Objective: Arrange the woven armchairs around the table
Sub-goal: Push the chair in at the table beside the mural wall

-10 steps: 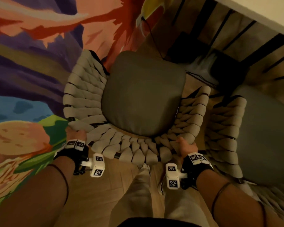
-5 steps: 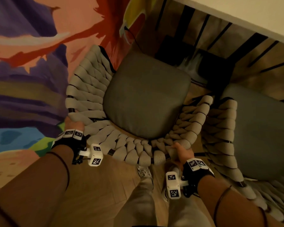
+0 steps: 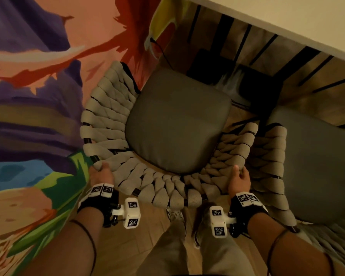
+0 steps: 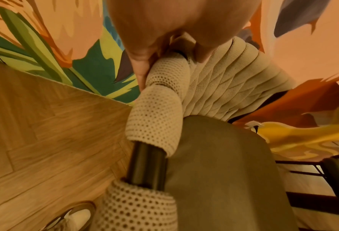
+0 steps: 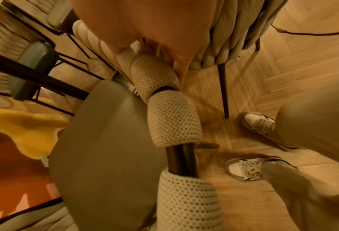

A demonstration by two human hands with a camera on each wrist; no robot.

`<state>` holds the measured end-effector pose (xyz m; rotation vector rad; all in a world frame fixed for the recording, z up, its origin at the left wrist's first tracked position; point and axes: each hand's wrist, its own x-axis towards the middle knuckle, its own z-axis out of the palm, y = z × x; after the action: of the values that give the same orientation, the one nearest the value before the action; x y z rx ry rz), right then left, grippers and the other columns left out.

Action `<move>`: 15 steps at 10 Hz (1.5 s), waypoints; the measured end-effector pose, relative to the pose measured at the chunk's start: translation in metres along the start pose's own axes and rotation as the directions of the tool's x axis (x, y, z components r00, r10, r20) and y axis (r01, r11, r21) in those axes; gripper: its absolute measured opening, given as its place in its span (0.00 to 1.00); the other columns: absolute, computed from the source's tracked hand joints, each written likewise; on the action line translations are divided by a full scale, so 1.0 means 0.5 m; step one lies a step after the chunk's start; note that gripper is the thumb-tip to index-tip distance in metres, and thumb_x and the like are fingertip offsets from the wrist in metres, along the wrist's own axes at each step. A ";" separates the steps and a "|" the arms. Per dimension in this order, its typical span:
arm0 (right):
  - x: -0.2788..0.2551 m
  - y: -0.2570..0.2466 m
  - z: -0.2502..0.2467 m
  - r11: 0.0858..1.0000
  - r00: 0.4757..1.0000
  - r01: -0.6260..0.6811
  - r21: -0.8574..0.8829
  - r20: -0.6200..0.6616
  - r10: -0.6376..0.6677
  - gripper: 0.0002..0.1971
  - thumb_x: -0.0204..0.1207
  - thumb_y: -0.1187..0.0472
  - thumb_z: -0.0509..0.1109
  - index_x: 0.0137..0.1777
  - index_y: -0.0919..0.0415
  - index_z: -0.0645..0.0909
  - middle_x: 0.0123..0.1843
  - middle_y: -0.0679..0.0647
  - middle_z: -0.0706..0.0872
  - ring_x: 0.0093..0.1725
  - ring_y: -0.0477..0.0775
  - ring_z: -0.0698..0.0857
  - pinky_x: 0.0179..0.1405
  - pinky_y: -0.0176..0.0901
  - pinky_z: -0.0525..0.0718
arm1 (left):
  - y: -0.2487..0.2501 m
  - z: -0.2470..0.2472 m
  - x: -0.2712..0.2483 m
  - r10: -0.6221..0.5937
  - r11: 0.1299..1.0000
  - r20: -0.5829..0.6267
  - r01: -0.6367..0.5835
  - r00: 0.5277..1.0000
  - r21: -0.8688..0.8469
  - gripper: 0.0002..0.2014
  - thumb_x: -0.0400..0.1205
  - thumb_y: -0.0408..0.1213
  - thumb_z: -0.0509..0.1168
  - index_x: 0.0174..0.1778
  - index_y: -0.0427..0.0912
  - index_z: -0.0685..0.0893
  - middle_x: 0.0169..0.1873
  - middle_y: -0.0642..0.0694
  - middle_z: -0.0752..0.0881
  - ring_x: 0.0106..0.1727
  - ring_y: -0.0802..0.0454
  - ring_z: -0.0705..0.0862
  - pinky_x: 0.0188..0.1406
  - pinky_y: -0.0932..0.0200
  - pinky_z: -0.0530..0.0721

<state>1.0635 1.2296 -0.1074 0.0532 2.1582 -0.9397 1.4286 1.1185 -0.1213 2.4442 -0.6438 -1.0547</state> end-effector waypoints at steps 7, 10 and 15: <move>0.059 -0.117 0.022 1.000 0.998 0.029 0.005 0.051 -0.029 0.27 0.86 0.50 0.60 0.84 0.53 0.63 0.81 0.59 0.71 0.78 0.62 0.72 0.69 0.49 0.71 | 0.105 0.063 0.055 -0.018 1.000 0.009 0.018 1.000 0.021 0.31 0.71 0.47 0.60 0.69 0.35 0.79 0.63 0.31 0.84 0.60 0.29 0.84 0.62 0.35 0.82; 0.132 -0.215 0.061 0.997 0.991 0.078 -0.028 0.107 -0.075 0.25 0.86 0.51 0.59 0.82 0.52 0.67 0.79 0.59 0.74 0.76 0.63 0.74 0.70 0.51 0.73 | 0.199 0.110 0.098 0.003 0.995 0.092 -0.012 0.996 0.097 0.08 0.85 0.35 0.58 0.59 0.43 0.72 0.61 0.36 0.80 0.70 0.31 0.79 0.65 0.44 0.80; 0.240 -0.336 0.118 0.997 0.986 0.065 0.036 0.153 -0.070 0.23 0.86 0.50 0.59 0.80 0.49 0.70 0.74 0.58 0.78 0.70 0.64 0.79 0.68 0.57 0.80 | 0.335 0.192 0.168 0.133 0.980 0.032 -0.136 0.991 0.142 0.31 0.70 0.47 0.59 0.72 0.50 0.74 0.65 0.39 0.83 0.61 0.31 0.83 0.64 0.35 0.82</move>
<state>0.9628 1.0396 -0.1107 -0.0757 2.0136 -0.9833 1.3655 0.9186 -0.1422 2.4723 -0.9083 -1.0158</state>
